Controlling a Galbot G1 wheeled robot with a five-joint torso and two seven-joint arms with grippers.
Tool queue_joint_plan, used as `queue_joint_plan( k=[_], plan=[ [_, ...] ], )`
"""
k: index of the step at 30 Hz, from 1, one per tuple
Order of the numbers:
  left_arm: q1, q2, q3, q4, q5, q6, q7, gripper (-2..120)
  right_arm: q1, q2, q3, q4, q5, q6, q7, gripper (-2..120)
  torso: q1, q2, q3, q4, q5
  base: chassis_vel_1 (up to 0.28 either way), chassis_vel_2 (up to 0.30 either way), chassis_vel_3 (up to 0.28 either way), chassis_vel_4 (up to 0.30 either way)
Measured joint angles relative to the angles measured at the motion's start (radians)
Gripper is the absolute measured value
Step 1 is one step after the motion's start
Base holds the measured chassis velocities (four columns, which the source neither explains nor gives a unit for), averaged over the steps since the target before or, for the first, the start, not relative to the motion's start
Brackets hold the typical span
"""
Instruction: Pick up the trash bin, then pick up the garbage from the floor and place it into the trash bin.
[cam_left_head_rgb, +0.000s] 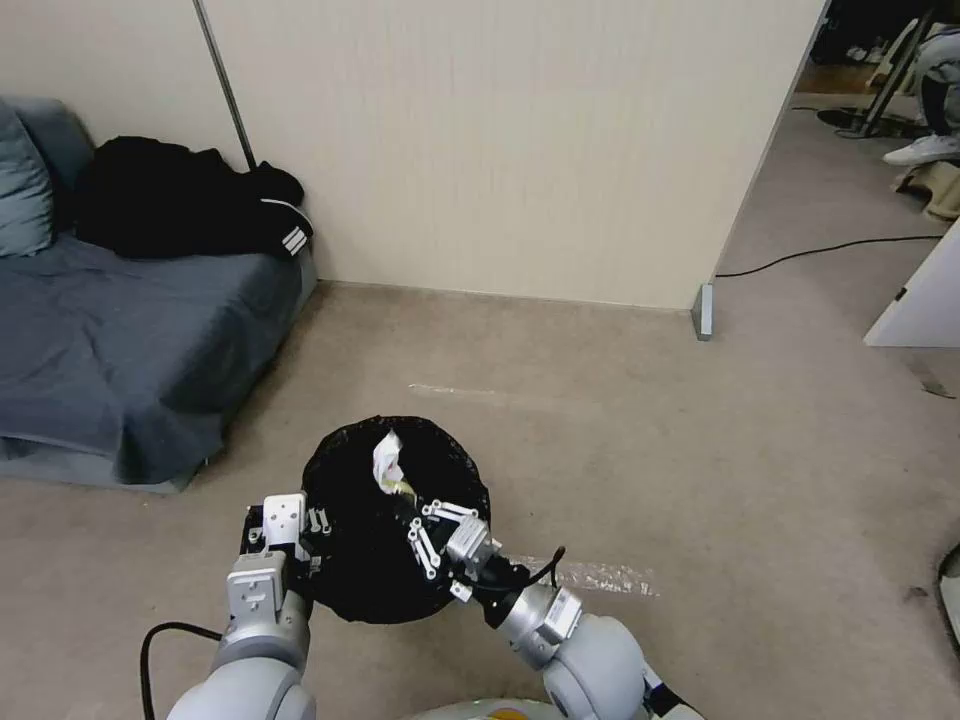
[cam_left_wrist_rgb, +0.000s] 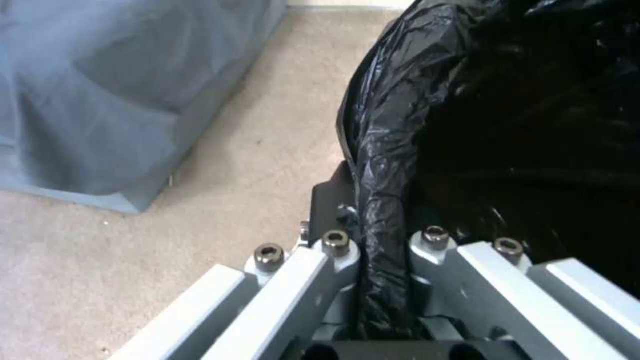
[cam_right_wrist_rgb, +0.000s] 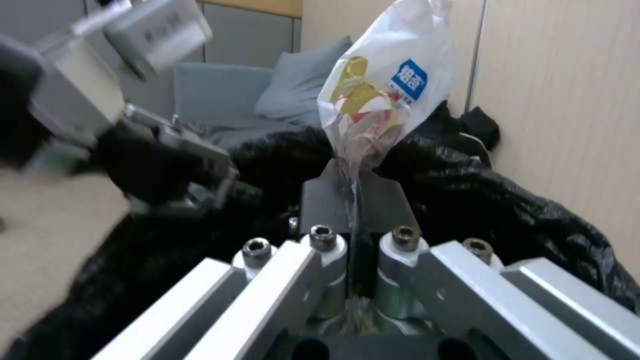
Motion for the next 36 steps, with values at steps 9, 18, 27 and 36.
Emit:
queue_joint_plan(
  k=[9, 18, 27, 36],
  plan=[
    [0.006, -0.007, 0.021, -0.003, 0.016, -0.004, 0.0, 1, 0.042, 0.018, -0.002, -0.078, -0.032, -0.01, 0.047, 4, 0.0, 0.0, 0.0, -0.0008, 0.0051, 0.0, 0.0, 0.0, 0.0],
    [0.008, -0.009, 0.025, -0.007, 0.021, -0.005, 0.0, 1, 0.06, 0.02, -0.02, -0.077, -0.034, -0.026, 0.057, 37, 0.0, 0.0, 0.0, -0.0004, 0.0049, 0.0, 0.0, 0.0, 0.0],
    [0.004, -0.008, 0.025, -0.007, 0.022, -0.005, 0.0, 1, 0.064, 0.011, -0.037, -0.062, -0.03, -0.035, 0.063, 68, 0.0, 0.0, 0.0, -0.0001, 0.0043, 0.0, 0.0, 0.0, 0.0],
    [0.0, -0.001, 0.018, 0.0, 0.022, -0.005, 0.0, 1, 0.066, -0.019, -0.076, -0.014, -0.019, -0.052, 0.077, 99, 0.0, 0.0, 0.0, 0.0, 0.0041, 0.0, 0.0, 0.0, 0.0]
  ],
)
